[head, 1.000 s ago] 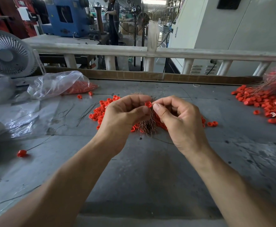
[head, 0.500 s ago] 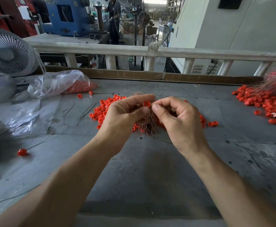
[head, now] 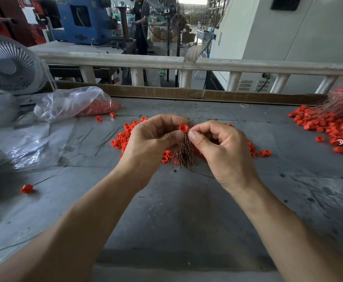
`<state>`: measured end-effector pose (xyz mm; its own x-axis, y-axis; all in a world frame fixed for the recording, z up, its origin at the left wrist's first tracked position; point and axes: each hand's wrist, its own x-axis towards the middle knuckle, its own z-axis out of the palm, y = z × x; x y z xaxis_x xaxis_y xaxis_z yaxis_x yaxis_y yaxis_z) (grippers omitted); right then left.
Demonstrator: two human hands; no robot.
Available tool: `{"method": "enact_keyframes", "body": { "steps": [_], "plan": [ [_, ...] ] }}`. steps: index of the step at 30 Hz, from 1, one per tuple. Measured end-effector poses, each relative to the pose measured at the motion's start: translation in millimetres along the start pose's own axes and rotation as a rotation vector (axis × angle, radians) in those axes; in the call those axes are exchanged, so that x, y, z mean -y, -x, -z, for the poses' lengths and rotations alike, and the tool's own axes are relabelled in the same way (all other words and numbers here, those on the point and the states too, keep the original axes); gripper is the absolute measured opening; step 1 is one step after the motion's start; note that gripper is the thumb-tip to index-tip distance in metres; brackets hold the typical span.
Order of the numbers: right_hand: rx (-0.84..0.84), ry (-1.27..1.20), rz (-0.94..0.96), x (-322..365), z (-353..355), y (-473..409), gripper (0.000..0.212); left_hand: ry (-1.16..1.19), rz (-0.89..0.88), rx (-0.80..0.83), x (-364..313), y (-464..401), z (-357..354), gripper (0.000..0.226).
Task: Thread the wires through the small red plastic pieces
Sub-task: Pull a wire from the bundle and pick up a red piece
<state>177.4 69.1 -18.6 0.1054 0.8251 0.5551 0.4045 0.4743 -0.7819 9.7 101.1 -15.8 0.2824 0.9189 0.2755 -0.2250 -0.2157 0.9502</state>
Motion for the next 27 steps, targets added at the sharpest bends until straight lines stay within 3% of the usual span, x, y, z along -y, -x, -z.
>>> {"method": "enact_keyframes", "body": {
  "steps": [27],
  "plan": [
    [-0.03,-0.059,-0.025,-1.0,-0.3,-0.4,0.01,0.127,0.118,-0.03,-4.1,0.4,-2.6,0.021]
  ]
}}
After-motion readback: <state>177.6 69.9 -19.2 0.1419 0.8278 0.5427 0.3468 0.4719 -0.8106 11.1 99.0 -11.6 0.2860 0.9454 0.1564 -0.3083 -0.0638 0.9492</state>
